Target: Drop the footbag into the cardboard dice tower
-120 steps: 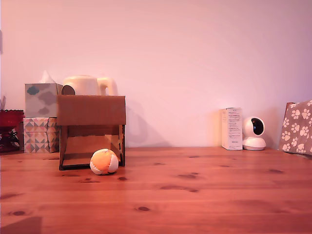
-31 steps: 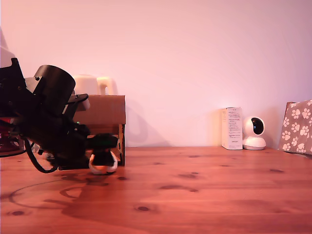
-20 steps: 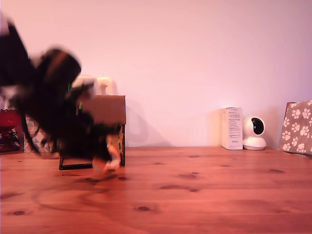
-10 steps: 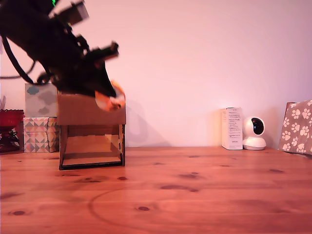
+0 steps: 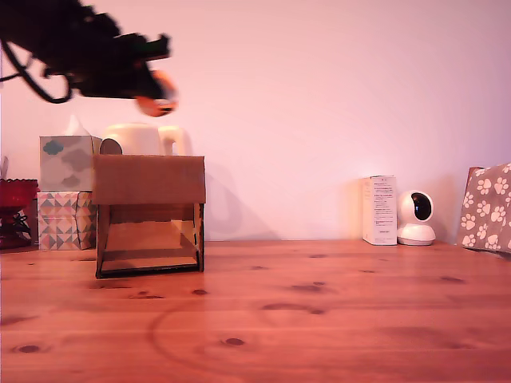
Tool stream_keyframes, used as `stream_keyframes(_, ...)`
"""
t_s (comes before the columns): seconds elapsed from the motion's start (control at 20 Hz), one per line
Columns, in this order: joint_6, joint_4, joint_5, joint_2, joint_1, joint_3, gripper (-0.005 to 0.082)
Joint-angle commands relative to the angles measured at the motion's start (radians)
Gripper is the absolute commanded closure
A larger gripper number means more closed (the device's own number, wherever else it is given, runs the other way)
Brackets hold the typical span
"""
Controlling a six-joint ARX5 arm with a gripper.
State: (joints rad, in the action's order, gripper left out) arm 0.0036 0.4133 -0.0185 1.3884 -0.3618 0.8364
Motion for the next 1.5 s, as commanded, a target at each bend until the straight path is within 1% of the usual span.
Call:
stream_keyframes(0.0,0.005,-0.003,-0.005,0.014,0.011,0.069,0.0649)
stream_keyframes(0.15,0.005,-0.111,-0.048,0.081,0.043,0.193,0.0648)
stream_keyframes(0.3,0.005,-0.253,-0.084,0.182,0.075,0.335,0.0648)
stream_keyframes(0.45,0.005,-0.353,-0.103,0.290,0.099,0.460,0.0647)
stream_keyframes(0.65,0.005,-0.421,-0.131,0.402,0.121,0.573,0.0646)
stream_keyframes(0.9,0.006,-0.435,-0.131,0.420,0.126,0.596,0.0633)
stream_keyframes(0.95,0.010,-0.436,-0.131,0.420,0.126,0.605,0.0578)
stream_keyframes(1.0,0.018,-0.436,-0.131,0.420,0.126,0.612,0.0443)
stream_keyframes(1.05,0.018,-0.439,-0.132,0.418,0.126,0.618,0.0237)
stream_keyframes(1.1,0.020,-0.457,-0.134,0.416,0.126,0.627,0.0079)
stream_keyframes(1.15,0.023,-0.483,-0.135,0.409,0.126,0.633,0.0031)
stream_keyframes(1.25,0.025,-0.528,-0.135,0.389,0.126,0.637,0.0058)
stream_keyframes(1.35,0.031,-0.575,-0.136,0.356,0.123,0.637,0.0143)
stream_keyframes(1.4,0.032,-0.602,-0.143,0.334,0.123,0.637,0.0225)
stream_keyframes(1.45,0.032,-0.629,-0.154,0.310,0.123,0.637,0.0337)
